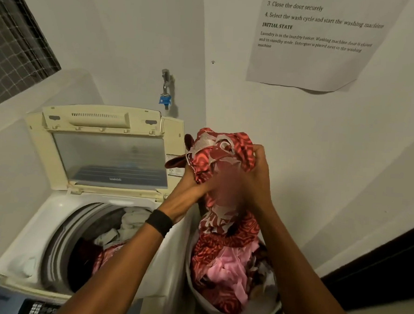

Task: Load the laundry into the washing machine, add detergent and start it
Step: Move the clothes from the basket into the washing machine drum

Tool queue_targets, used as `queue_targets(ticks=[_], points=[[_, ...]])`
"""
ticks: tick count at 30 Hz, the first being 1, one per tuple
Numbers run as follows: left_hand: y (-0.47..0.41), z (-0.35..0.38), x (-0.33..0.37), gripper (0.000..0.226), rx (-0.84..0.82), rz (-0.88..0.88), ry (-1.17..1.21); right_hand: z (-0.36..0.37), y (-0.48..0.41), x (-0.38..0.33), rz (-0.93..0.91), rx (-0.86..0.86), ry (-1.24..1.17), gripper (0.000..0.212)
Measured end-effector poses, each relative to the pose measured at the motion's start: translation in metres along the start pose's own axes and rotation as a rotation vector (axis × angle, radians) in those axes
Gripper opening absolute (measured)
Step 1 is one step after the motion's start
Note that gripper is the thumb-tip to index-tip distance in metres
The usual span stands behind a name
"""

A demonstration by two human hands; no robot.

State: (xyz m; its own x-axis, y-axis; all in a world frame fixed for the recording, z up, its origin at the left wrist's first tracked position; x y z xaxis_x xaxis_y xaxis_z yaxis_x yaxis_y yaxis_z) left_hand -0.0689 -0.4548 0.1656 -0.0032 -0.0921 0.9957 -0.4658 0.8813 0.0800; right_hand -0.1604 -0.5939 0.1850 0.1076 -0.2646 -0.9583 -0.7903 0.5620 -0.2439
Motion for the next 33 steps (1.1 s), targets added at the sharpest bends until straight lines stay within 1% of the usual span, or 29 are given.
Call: queue_targets(ticks=[1, 3, 5, 6, 7, 8, 10, 11, 12, 13, 14, 15, 16, 17, 18, 19, 20, 22, 23, 24, 26, 27, 29, 31, 32, 33], points=[[-0.002, 0.001, 0.002, 0.105, 0.066, 0.020, -0.007, 0.002, 0.002, -0.004, -0.037, -0.071, 0.040, 0.035], [-0.005, 0.003, 0.005, 0.086, 0.227, 0.049, 0.100, 0.002, 0.006, -0.010, -0.097, -0.212, 0.063, 0.033], [-0.009, 0.000, 0.000, 0.062, 0.312, 0.071, 0.279, -0.003, 0.010, -0.012, -0.108, -0.360, 0.011, 0.042], [-0.010, -0.002, -0.002, 0.058, 0.336, 0.078, 0.349, -0.004, 0.015, -0.011, -0.111, -0.421, -0.012, 0.047], [-0.012, -0.003, -0.003, 0.059, 0.361, 0.073, 0.382, -0.006, 0.020, -0.007, -0.135, -0.417, 0.004, 0.051], [-0.014, -0.003, -0.004, 0.062, 0.379, 0.068, 0.391, -0.009, 0.027, -0.003, -0.176, -0.331, 0.066, 0.052], [-0.016, -0.001, -0.004, 0.055, 0.399, 0.078, 0.397, -0.014, 0.040, 0.017, -0.239, -0.047, 0.251, 0.055], [-0.017, -0.001, -0.003, 0.051, 0.402, 0.085, 0.410, -0.015, 0.047, 0.032, -0.184, 0.057, 0.270, 0.065], [-0.019, -0.001, -0.003, 0.049, 0.402, 0.090, 0.424, -0.013, 0.054, 0.050, -0.066, 0.087, 0.240, 0.082], [-0.020, -0.002, -0.002, 0.048, 0.403, 0.094, 0.429, -0.008, 0.061, 0.066, 0.086, 0.029, 0.163, 0.102], [-0.021, -0.003, -0.003, 0.048, 0.403, 0.096, 0.425, 0.001, 0.067, 0.087, 0.233, -0.082, 0.090, 0.114], [-0.021, -0.004, -0.004, 0.048, 0.402, 0.091, 0.413, 0.011, 0.072, 0.103, 0.333, -0.220, 0.049, 0.113], [-0.021, -0.005, -0.005, 0.052, 0.402, 0.085, 0.390, 0.020, 0.078, 0.113, 0.395, -0.337, 0.067, 0.098], [-0.020, -0.005, -0.006, 0.059, 0.399, 0.082, 0.357, 0.025, 0.082, 0.118, 0.433, -0.409, 0.133, 0.075], [-0.020, -0.007, -0.007, 0.067, 0.402, 0.075, 0.324, 0.026, 0.082, 0.119, 0.438, -0.432, 0.218, 0.056], [-0.019, -0.010, -0.008, 0.076, 0.415, 0.061, 0.295, 0.025, 0.079, 0.117, 0.417, -0.446, 0.293, 0.043], [-0.018, -0.013, -0.009, 0.083, 0.435, 0.058, 0.273, 0.021, 0.076, 0.108, 0.385, -0.465, 0.351, 0.033], [-0.017, -0.023, -0.013, 0.091, 0.479, 0.058, 0.236, 0.002, 0.067, 0.075, 0.306, -0.488, 0.431, 0.026], [-0.014, -0.027, -0.015, 0.092, 0.506, 0.043, 0.206, -0.011, 0.062, 0.053, 0.264, -0.456, 0.447, 0.025], [-0.011, -0.031, -0.018, 0.090, 0.531, 0.030, 0.170, -0.024, 0.056, 0.028, 0.210, -0.386, 0.445, 0.027], [-0.005, -0.030, -0.021, 0.079, 0.557, 0.016, 0.084, -0.045, 0.047, -0.024, 0.029, -0.222, 0.418, 0.034], [-0.003, -0.027, -0.021, 0.079, 0.539, 0.011, 0.058, -0.051, 0.044, -0.044, -0.066, -0.150, 0.407, 0.036], [-0.004, -0.019, -0.021, 0.094, 0.485, 0.025, 0.001, -0.050, 0.034, -0.063, -0.172, 0.008, 0.410, 0.032], [-0.011, -0.015, -0.030, 0.105, 0.410, -0.007, -0.017, -0.040, 0.020, -0.056, -0.152, 0.173, 0.319, 0.025], [-0.012, -0.012, -0.030, 0.102, 0.349, -0.031, -0.034, -0.032, 0.014, -0.049, -0.119, 0.209, 0.267, 0.023], [-0.007, -0.007, -0.023, 0.090, 0.267, -0.034, -0.049, -0.025, 0.008, -0.039, -0.085, 0.209, 0.233, 0.022]])
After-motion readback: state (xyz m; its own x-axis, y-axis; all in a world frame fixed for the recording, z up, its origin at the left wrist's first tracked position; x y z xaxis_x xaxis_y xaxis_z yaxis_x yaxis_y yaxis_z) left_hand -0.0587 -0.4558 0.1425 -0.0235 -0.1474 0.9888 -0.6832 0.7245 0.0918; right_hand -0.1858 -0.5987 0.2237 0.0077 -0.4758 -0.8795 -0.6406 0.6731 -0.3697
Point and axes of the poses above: each hand's wrist, its own y-axis away from the middle knuckle, its own z-axis out of the palm, x = y × z, the point moved 3 cm from there along -y, towards the middle knuckle, and after that the axes turned 11 degrees about -x, right-handed, at the moved point
